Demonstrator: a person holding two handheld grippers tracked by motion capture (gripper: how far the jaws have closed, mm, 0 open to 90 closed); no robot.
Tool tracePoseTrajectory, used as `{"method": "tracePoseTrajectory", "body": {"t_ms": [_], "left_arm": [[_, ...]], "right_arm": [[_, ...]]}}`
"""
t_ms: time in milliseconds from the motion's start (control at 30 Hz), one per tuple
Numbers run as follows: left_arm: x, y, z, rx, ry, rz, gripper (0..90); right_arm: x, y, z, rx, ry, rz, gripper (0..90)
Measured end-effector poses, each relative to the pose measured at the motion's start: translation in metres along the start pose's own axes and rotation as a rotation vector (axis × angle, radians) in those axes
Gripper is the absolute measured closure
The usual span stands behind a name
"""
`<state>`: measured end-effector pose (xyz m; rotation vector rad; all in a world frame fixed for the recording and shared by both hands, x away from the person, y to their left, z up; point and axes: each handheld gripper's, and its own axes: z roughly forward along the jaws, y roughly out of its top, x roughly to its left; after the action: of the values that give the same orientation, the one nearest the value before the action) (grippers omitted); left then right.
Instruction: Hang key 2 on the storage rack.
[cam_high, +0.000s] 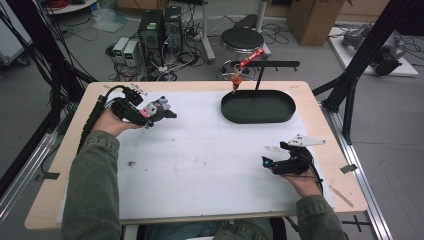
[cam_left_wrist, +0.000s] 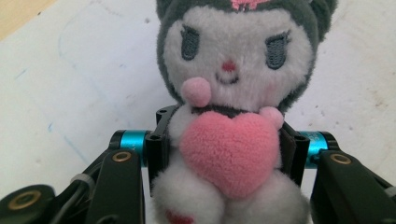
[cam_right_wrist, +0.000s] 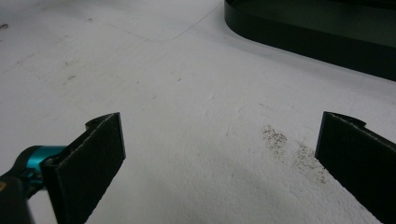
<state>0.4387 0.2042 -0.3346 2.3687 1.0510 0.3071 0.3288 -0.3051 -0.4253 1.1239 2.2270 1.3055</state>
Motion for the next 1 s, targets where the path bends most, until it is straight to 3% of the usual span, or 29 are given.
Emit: {"method": "tracePoseTrajectory", "body": {"t_ms": [267,433,600,767,1000], "left_arm": [[-0.023,0.022,0.003,-0.003,-0.004,0.063,50.2],[-0.041,0.046,0.007,-0.005,-0.023,0.126,50.2],[-0.05,0.065,0.01,-0.014,-0.034,0.146,50.2],[-0.064,0.092,0.024,-0.012,-0.063,0.184,50.2],[-0.072,0.113,0.034,-0.006,-0.045,0.195,50.2]], "right_arm": [[0.002,-0.001,0.0,0.002,0.002,-0.008,0.6],[0.001,-0.001,-0.002,-0.008,0.001,-0.006,0.6],[0.002,-0.001,-0.001,-0.004,0.0,-0.009,0.6],[0.003,-0.002,0.0,0.006,0.007,-0.01,0.6],[0.002,-0.003,-0.003,-0.006,-0.001,0.004,0.6]]}}
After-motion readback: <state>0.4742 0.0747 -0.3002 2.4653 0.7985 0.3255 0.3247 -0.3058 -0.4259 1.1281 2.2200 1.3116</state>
